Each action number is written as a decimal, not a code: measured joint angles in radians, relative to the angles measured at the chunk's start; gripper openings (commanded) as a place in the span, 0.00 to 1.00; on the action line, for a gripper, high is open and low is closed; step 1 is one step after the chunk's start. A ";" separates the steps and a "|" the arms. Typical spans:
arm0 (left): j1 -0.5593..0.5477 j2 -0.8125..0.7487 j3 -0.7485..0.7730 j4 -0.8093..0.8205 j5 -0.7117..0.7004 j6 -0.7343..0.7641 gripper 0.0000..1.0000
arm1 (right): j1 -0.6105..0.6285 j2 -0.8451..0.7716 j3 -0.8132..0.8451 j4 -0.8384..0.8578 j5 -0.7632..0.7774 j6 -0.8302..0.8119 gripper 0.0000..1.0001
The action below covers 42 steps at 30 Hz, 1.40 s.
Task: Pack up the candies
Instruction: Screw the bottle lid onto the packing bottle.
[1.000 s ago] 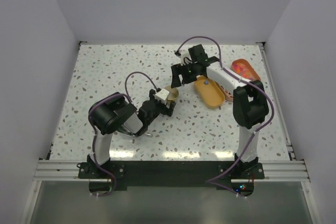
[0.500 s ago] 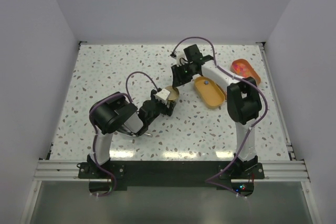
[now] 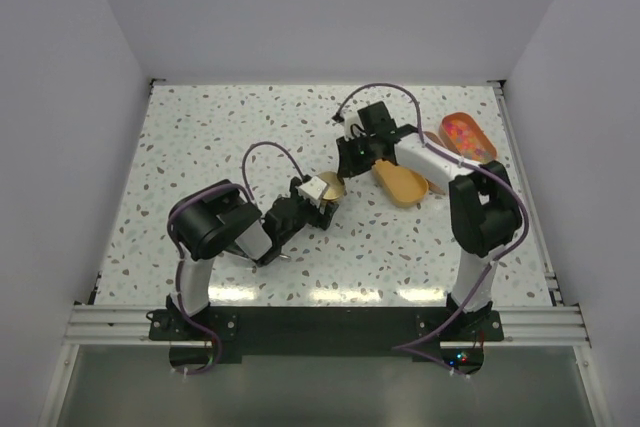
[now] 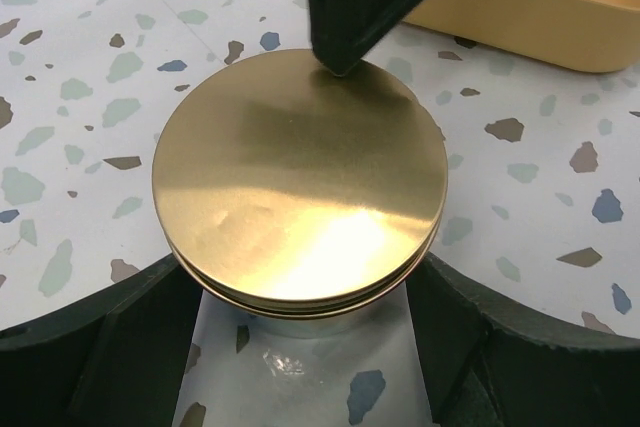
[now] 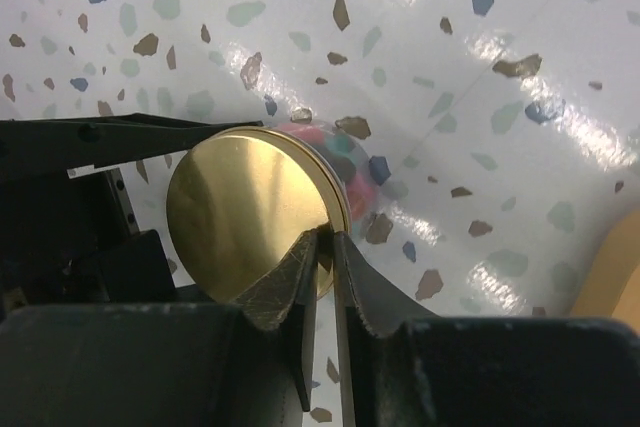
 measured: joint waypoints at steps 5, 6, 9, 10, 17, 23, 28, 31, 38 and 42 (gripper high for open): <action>-0.016 -0.015 -0.020 0.000 0.001 -0.002 0.66 | 0.006 -0.147 -0.204 0.062 0.019 0.080 0.13; -0.017 -0.015 -0.020 0.000 0.001 -0.004 0.66 | 0.012 -0.174 -0.238 0.056 0.010 0.093 0.13; -0.018 -0.015 -0.021 0.000 0.001 -0.007 0.66 | 0.041 -0.211 -0.293 0.017 0.002 0.115 0.18; -0.018 -0.015 -0.021 0.000 0.001 -0.008 0.66 | 0.047 -0.211 -0.293 0.003 0.001 0.115 0.23; -0.018 -0.015 -0.022 0.000 0.002 -0.008 0.66 | 0.004 -0.137 -0.100 -0.067 -0.008 0.068 0.39; -0.018 -0.015 -0.022 0.000 0.002 -0.008 0.66 | -0.005 0.018 0.121 -0.054 -0.069 -0.011 0.40; -0.018 -0.015 -0.022 0.000 0.002 -0.007 0.66 | -0.003 0.103 0.157 -0.056 -0.134 -0.046 0.34; -0.018 -0.015 -0.022 0.000 0.002 -0.007 0.66 | 0.000 0.124 0.156 -0.061 -0.161 -0.055 0.34; -0.020 -0.015 -0.022 0.000 0.004 -0.008 0.65 | -0.005 0.098 0.094 -0.014 -0.165 -0.072 0.24; -0.038 -0.016 -0.022 0.003 0.024 -0.008 0.65 | -0.012 0.003 -0.032 0.042 -0.134 -0.063 0.22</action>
